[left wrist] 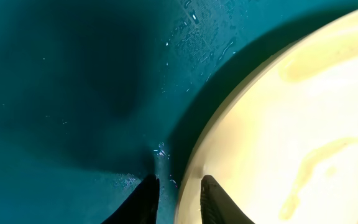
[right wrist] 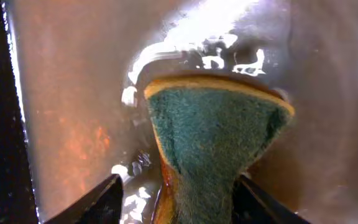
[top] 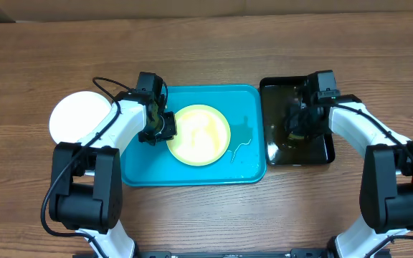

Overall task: Clean dirty plates on tray and stack at the side
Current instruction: 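Return the sponge to the black tray and release it, right gripper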

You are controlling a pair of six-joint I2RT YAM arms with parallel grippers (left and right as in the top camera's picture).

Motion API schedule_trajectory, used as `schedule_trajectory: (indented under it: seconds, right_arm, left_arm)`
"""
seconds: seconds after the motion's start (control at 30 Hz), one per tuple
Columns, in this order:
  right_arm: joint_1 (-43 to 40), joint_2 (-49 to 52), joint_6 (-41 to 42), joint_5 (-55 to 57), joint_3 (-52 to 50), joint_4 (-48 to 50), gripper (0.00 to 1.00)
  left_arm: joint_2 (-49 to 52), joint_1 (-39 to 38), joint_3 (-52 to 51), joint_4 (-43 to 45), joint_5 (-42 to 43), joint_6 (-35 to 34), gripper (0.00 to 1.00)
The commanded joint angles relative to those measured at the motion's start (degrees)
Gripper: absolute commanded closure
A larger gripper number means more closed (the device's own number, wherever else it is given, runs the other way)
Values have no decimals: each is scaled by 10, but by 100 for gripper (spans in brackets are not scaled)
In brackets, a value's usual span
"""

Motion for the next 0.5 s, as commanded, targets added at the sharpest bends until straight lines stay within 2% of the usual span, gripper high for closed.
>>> schedule_trajectory:
  seconds: [0.0,0.07,0.13,0.2,0.27,0.33,0.4,0.47]
  right_arm:
    - [0,-4,11,-14,22,-11,34]
    - [0,-12,11,-33,57,-46,27]
    - [0,-20,11,-35,94,-82,23]
    - [-5,-26,14,-34,136,-118,19]
    - [-16,-28,16,-35,170,-146,13]
    - [-36,-28,17,-35,198,-168,6]
    - [-63,-28,19,-35,210,-180,0]
    - [-92,-28,30,-35,211,-185,0]
  left_arm:
    - [7,-4,11,0,5,9,74]
    - [7,-4,11,0,5,9,71]
    - [7,-4,11,0,5,9,63]
    - [7,-4,11,0,7,9,59]
    - [7,-4,11,-1,7,9,60]
    - [7,-4,11,-4,7,9,68]
    - [7,-5,10,-5,6,9,68]
    - [7,-6,10,-4,6,9,68]
